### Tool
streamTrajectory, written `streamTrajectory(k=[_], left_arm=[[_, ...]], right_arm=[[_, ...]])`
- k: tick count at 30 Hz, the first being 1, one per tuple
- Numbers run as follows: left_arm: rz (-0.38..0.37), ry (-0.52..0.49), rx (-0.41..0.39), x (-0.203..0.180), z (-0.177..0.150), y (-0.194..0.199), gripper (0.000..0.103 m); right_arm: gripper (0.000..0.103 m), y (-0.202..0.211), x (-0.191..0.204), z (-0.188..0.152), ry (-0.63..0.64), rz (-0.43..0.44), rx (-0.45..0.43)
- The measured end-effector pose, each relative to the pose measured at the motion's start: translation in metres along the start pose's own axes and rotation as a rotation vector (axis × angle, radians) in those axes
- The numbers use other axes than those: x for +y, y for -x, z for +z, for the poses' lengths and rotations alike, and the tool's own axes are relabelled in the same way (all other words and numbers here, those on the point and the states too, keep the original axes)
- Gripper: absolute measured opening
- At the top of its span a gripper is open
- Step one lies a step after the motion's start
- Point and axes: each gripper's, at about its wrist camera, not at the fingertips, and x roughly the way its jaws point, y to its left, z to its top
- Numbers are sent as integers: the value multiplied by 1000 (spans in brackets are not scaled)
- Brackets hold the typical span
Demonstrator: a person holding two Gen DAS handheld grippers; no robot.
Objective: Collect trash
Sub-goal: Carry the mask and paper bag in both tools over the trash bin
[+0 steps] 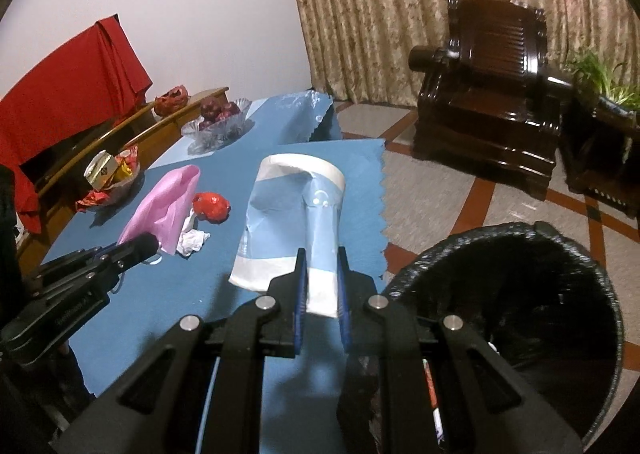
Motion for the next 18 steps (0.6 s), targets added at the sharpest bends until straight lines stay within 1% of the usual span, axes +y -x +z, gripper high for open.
streamTrajectory(k=[9,18], left_arm=[[-48,-20,-17,-26,-3,23,7],[-115,-62,-14,-60,-10,29,7]], right_arm=[[13,47,-14,-9,-8,-37,-44],[13,82,-44,-25,-46,-109,-68]])
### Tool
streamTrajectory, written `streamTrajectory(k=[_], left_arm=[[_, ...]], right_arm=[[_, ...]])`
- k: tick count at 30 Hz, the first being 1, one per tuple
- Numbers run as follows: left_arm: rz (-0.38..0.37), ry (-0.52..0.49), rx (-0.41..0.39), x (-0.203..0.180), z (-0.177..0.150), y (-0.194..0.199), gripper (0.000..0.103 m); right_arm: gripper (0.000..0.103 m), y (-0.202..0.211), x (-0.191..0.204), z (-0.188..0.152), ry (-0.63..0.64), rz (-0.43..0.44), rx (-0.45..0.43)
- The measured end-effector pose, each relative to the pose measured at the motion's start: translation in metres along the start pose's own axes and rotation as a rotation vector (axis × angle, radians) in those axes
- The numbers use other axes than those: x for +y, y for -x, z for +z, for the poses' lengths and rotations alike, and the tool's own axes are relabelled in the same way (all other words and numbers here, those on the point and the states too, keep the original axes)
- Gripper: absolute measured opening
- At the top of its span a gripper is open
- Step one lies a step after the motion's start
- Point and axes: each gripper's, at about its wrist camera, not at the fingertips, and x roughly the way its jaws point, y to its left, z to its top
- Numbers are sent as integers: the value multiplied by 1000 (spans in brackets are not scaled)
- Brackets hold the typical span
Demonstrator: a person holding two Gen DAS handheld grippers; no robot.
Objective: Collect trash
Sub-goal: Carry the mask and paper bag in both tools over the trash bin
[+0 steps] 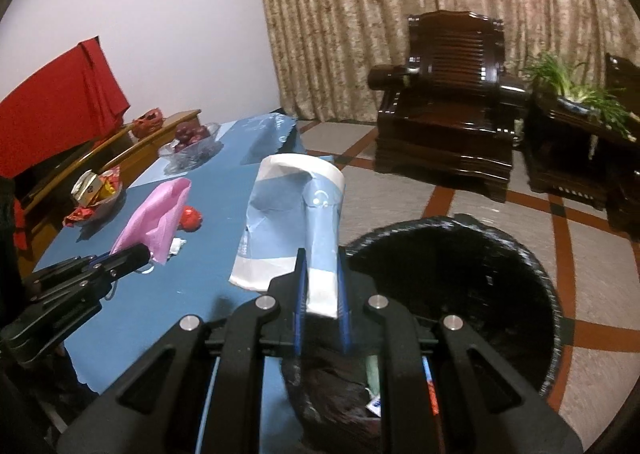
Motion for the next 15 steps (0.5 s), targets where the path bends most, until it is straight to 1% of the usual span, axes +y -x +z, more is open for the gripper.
streamTrajectory(k=[8,15], left_arm=[[-71,-44,27,-42,-5,-14,7],[-124,-81,59,-73,-7,-36,7]], right_arm=[[13,20,-38,-11,-29,-74,-7],[13,23,-72,-21,-67,-128,9]])
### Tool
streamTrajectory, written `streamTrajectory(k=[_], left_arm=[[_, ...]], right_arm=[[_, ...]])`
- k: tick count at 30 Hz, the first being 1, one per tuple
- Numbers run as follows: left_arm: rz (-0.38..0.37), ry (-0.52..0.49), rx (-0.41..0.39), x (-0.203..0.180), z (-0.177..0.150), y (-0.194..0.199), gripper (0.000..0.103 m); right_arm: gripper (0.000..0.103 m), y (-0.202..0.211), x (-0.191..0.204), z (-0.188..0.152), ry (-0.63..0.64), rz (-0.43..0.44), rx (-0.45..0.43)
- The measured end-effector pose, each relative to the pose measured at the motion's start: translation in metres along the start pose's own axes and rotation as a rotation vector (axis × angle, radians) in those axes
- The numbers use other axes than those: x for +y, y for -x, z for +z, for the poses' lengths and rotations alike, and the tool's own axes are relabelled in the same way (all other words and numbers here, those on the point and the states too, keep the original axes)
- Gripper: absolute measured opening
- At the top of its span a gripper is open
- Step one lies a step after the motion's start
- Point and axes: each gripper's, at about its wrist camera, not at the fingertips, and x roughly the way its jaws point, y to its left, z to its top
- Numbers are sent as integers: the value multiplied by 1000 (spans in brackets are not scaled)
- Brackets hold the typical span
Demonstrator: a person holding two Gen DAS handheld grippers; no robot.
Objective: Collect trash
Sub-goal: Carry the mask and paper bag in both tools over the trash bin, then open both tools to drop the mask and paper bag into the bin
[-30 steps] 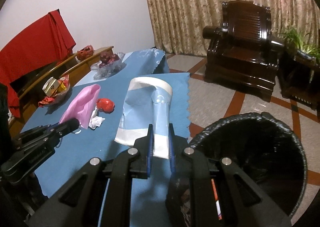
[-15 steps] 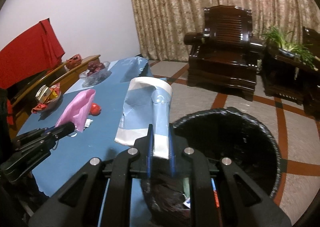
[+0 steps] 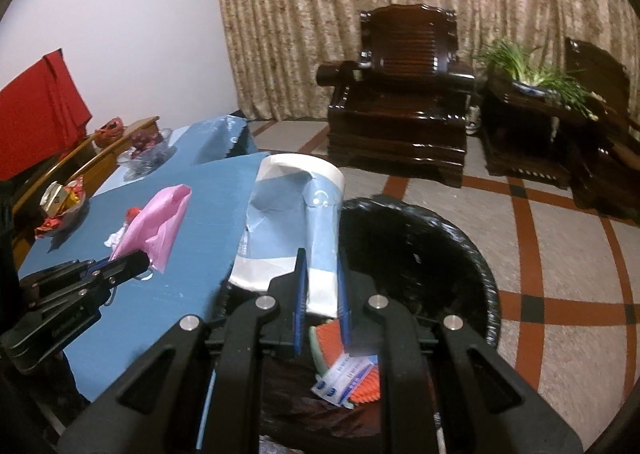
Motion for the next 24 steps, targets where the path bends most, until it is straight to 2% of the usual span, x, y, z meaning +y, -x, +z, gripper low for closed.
streamTrajectory(k=[10,24], left_arm=[[-35,-45,35,-29,-2,-39,7],[-73,-50,86,-32,-1,-74,7]], right_arm=[[13,-13,-38,-16,-46,-62,40],[13,-38,-53,-32,-73,-91,93]])
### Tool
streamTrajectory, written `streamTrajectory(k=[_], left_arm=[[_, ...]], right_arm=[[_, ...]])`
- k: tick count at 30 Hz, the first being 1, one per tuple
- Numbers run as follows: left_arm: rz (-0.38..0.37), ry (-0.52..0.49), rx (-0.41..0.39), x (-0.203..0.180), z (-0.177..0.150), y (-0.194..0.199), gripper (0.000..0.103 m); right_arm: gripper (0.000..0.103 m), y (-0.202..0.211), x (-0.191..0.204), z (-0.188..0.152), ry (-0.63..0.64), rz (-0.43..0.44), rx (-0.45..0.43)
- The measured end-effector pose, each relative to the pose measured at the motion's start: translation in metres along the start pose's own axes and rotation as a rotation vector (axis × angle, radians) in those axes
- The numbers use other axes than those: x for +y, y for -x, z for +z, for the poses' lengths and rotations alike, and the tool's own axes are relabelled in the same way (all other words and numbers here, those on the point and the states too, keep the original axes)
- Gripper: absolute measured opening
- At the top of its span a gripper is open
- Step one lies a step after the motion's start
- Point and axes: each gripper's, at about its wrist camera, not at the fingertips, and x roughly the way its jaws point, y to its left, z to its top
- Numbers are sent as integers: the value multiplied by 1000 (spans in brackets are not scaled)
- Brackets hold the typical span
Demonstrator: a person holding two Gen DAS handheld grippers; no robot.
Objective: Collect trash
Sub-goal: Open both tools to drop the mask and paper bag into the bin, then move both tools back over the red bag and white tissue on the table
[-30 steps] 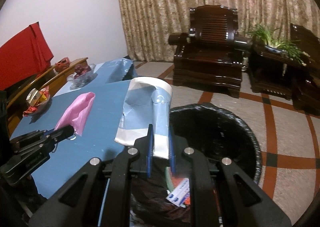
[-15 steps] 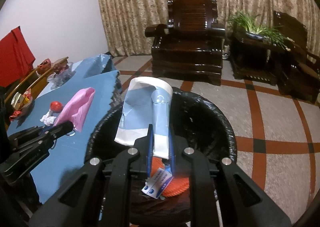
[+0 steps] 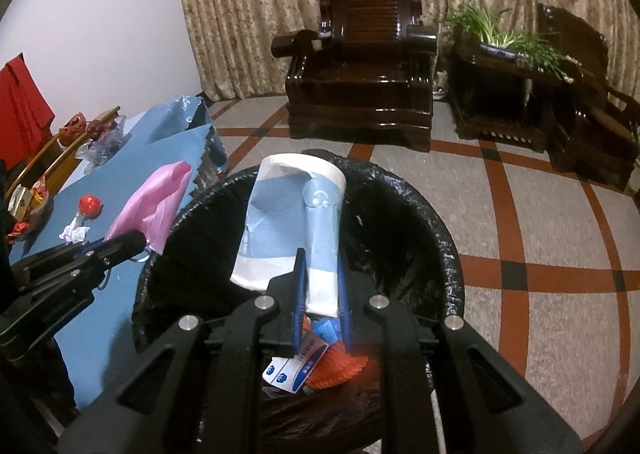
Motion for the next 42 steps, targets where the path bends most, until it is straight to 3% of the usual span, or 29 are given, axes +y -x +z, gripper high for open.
streamTrajectory(k=[5,7,9,12,16,23,35,42], left_arm=[[-9,5,21,3,-1,-7,11],[-13,22,23,5,2,-9,18],[-16,34,28,8,1,-10,37],[-15,46,22,11,0,-8,47],[-4,65,1,15,-1,-1,67],[61,91,-53,41,-3,32,84],[255,152,-140,114,-33,107,86],[382,217,-181,169,-52,149,86]], right_arm=[[16,-6,-4,-3,-5,-8,9],[20,-9,-6,-3,-4,-18,14],[24,-9,-5,-3,-4,-28,17],[47,-10,-7,-4,-11,-41,17],[90,-3,-6,-6,-17,-59,-8],[93,9,4,-4,-42,4,-21],[94,14,81,13,44,119,-60],[95,-1,156,26,139,217,-70]])
